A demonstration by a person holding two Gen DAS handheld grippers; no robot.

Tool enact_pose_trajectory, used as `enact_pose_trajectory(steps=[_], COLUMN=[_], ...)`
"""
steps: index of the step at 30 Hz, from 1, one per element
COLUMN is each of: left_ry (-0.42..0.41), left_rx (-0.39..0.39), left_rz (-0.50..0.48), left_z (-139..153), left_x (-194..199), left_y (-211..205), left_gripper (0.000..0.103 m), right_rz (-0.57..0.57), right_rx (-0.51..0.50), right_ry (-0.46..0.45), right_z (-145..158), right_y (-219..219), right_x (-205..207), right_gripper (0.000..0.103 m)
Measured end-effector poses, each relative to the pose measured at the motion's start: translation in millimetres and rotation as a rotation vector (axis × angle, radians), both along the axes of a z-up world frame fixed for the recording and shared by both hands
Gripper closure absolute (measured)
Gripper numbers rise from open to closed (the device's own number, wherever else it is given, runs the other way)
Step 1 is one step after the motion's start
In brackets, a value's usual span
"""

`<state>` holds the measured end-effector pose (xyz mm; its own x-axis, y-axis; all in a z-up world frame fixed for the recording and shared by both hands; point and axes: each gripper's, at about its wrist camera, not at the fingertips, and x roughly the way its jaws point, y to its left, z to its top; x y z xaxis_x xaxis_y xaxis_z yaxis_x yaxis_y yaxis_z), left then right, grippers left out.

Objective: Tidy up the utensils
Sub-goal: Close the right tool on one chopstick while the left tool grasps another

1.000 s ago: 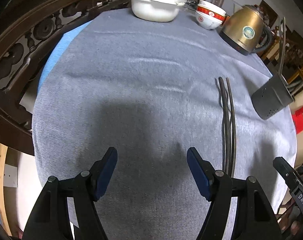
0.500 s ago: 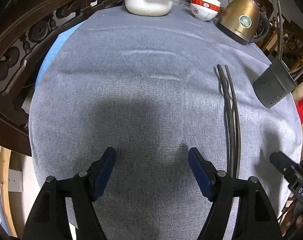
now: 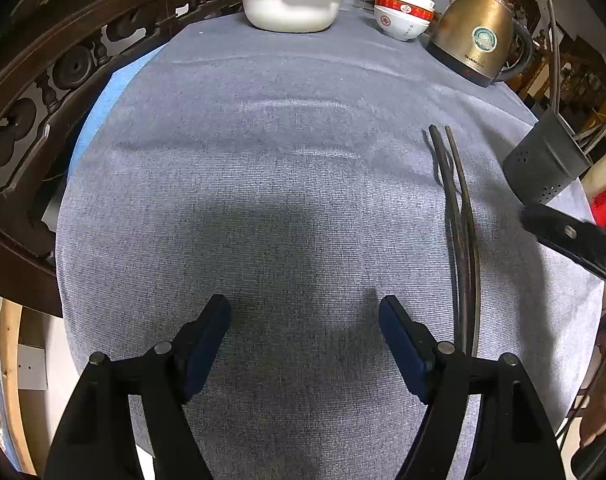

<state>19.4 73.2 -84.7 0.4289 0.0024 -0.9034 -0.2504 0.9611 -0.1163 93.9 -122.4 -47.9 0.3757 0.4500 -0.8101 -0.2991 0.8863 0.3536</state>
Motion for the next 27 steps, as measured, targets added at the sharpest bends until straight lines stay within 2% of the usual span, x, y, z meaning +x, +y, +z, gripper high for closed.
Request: enact_pose_trajectory(steps=[2,3,4,8,10,11,12,13,22,27], left_ry=[0.0,0.0,0.0,0.001,0.002,0.002,0.003,0.004,0.032,0.065], left_rx=[-0.005,-0.007,-0.009,-0.008,-0.005,-0.004,-0.002,-0.002,-0.017,-0.113], left_rz=[0.0,0.0,0.001,0.0,-0.003,-0.005,-0.006,-0.005,0.003,0.004], left_z=[0.8,1.1,1.2,1.0,0.8,0.3,0.2,0.2,0.7,7.4], left_x=[-1.1,-1.7,-1.5,-1.0,-0.4,1.0,1.6,2.2,8.8,29.3], left_y=[1.4,1.1,1.1,0.4,-0.3,-0.8,-1.1,-1.2,-1.1,-1.9], left_gripper=[0.025,0.025,0.025,0.025,0.024,0.024,0.024,0.023,0.023,0.023], right_rz=[0.011,0.019,0.026,0.03,0.032,0.037,0.05,0.057,0.115,0.111], right_rx=[-0.003,0.0,-0.004,-0.026,-0.026,-0.033,-0.038,-0.045,-0.12,-0.102], right_ry=[0.027,0.047,0.072,0.115,0.149,0.137,0.136,0.137,0.158,0.219], right_z=[-4.8,-7.9,-12.1,-24.6,-31.3,-30.3,-29.2,-28.1,-25.8,-30.0], right_y=[8.4,13.2,19.9,32.1,36.4,38.5,40.5,41.0,9.9,-3.7], right_x=[6.1,9.6,13.2,21.2,24.6,25.1,25.3,25.6,22.2,29.5], right_gripper=[0.049,0.061,0.065,0.065,0.07,0.073,0.079,0.095,0.096,0.091])
